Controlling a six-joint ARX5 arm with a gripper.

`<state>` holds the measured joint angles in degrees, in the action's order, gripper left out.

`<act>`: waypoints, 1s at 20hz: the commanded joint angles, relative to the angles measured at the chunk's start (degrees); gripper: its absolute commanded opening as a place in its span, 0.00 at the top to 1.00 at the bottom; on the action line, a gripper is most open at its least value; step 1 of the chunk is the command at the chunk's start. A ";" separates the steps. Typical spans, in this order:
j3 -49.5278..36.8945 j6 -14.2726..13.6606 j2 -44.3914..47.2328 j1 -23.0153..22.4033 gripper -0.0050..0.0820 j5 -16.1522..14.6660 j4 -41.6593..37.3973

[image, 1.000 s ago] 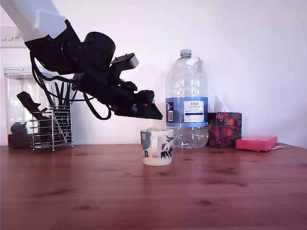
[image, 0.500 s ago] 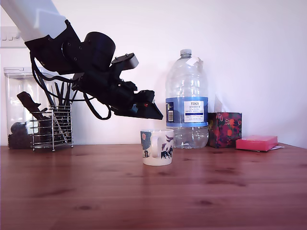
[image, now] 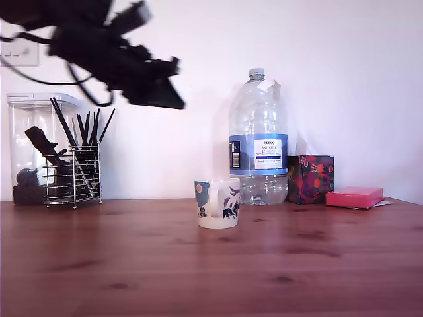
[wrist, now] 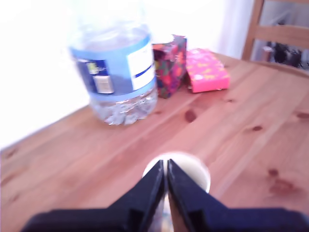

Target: Pick up the coffee capsules from the table one by one and drop them inside the nearest coffee cup

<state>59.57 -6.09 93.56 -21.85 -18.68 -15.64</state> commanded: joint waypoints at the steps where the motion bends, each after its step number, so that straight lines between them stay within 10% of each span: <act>1: -6.91 1.95 -3.08 1.88 0.96 0.13 -2.69; 12: -37.86 10.19 -38.58 10.03 0.96 4.79 -4.07; 20: -46.18 12.28 -61.53 10.01 0.96 9.38 13.35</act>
<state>15.09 5.89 32.93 -11.94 -9.65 -3.95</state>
